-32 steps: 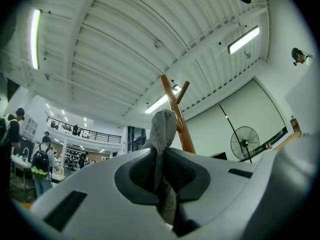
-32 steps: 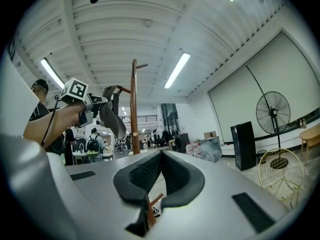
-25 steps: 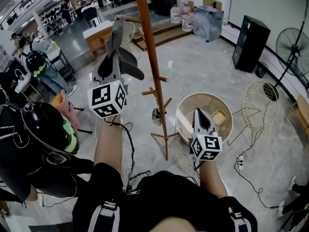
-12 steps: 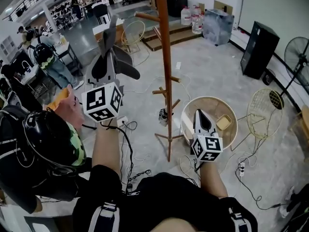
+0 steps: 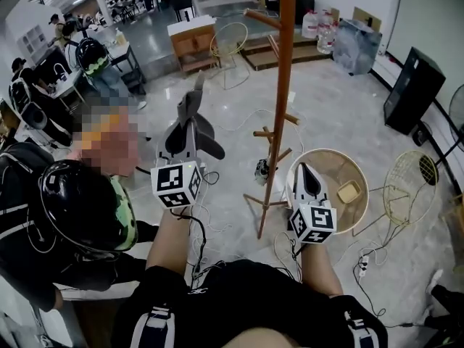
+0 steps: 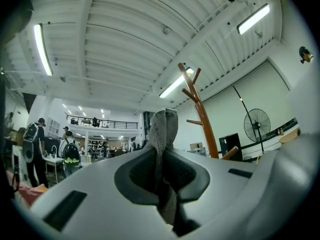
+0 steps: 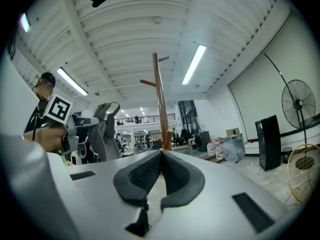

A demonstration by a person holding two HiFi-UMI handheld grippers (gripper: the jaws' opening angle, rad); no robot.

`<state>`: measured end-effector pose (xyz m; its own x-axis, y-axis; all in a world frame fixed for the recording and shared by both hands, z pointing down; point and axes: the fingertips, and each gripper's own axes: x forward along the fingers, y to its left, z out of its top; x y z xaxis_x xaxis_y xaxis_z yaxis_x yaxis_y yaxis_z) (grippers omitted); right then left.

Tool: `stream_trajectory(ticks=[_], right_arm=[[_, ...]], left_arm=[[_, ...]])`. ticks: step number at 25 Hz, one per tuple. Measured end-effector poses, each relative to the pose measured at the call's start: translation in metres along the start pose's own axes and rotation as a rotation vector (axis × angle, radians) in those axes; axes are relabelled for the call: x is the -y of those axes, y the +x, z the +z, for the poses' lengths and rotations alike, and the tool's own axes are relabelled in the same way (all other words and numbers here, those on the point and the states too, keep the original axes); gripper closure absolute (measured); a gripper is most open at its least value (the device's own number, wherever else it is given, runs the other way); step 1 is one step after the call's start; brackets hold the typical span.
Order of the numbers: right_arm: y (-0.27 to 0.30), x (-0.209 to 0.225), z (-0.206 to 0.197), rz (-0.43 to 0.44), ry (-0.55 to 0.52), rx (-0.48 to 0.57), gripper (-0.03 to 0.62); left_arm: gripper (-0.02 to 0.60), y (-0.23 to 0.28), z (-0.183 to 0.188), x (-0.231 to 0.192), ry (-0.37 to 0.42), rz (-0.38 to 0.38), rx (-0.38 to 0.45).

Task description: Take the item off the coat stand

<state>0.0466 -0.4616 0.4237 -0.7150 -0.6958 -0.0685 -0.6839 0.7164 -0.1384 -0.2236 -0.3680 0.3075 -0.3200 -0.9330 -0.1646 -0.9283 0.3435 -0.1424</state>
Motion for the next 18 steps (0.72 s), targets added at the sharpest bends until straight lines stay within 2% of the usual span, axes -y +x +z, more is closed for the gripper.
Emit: stream_trajectory(ticks=[5,8,18], right_arm=[[0.006,-0.015,-0.003,0.03,-0.016,-0.014,0.579],[0.007,-0.016,-0.007,0.034,-0.021,-0.023,0.579],[0.006,-0.011,-0.014,0.012,-0.026,-0.033,0.579]], left_arm=[[0.545,-0.025,-0.063,0.002,-0.044,-0.011,-0.119],[0.545,-0.035,-0.087,0.008,-0.067,-0.024,-0.164],[0.544,-0.036,-0.106,0.033,-0.068,-0.093,-0.195]])
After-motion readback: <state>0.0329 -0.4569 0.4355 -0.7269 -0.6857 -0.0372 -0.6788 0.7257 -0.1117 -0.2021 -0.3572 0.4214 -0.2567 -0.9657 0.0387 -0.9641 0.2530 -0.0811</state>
